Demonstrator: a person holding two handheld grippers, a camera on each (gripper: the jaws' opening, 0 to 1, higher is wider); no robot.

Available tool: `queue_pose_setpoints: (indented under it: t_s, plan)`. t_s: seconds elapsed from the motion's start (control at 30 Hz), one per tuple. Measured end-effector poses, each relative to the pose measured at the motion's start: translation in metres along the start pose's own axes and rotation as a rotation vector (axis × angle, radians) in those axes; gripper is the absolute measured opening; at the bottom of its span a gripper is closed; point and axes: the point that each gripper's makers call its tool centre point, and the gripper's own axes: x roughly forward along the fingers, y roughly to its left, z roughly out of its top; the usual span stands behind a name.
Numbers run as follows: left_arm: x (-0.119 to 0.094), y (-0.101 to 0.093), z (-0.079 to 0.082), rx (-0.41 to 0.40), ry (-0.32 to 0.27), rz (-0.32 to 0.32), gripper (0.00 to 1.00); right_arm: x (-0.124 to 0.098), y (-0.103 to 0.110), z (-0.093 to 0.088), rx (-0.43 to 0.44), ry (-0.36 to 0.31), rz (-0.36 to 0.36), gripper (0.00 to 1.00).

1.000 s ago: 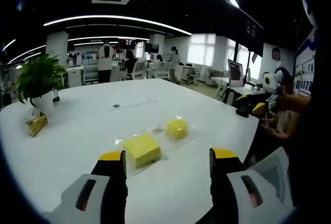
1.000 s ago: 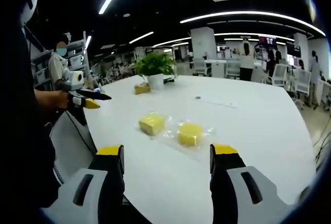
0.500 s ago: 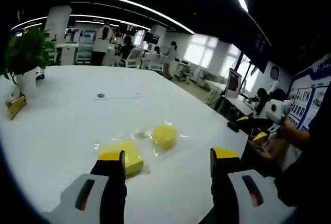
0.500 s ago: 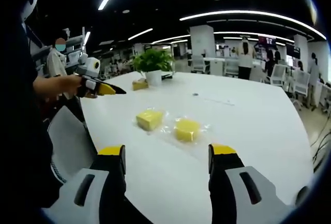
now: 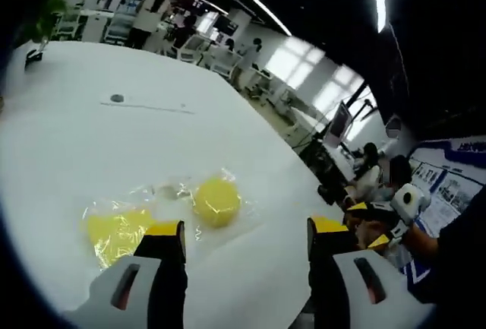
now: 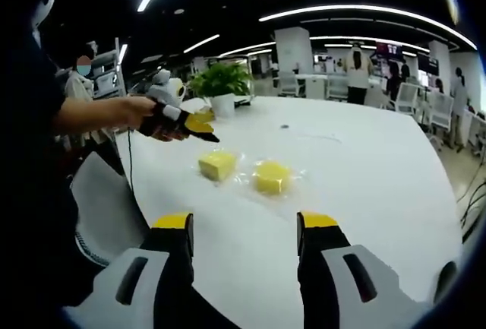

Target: Compare the silicone blocks by pressing each to a similar depth, holding the contact briefly, and releasing to observe deformation and rebound differences across the visible hardness samples.

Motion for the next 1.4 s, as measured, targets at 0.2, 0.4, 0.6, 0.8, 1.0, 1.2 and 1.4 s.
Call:
queue_pose_setpoints:
  t_s: [0.2,0.4,0.6,0.8,1.0,1.2,1.4]
  plan:
    - [0.029,0.026,0.003,-0.084,0.01,0.045,0.66,-0.002,-0.003,-0.003,0.022,0.017,-0.015,0.5]
    - [0.056,0.045,0.003,-0.096,0.029,0.098,0.61,-0.004,-0.003,-0.009,0.037,0.032,-0.025,0.48]
    - [0.078,0.057,0.0,-0.166,0.044,0.143,0.63,-0.007,-0.007,-0.013,0.048,0.046,-0.044,0.48]
    - [0.089,0.064,0.001,-0.327,0.027,0.134,0.58,-0.007,-0.011,-0.014,0.054,0.055,-0.05,0.47]
    - [0.095,0.076,0.001,-0.454,0.01,0.154,0.47,-0.006,-0.013,-0.014,0.057,0.055,-0.046,0.46]
    - [0.105,0.086,0.007,-0.632,-0.041,0.147,0.38,-0.006,-0.015,-0.016,0.059,0.057,-0.047,0.45]
    - [0.114,0.082,0.001,-0.607,0.004,0.149,0.35,-0.01,-0.023,-0.02,0.075,0.056,-0.062,0.44]
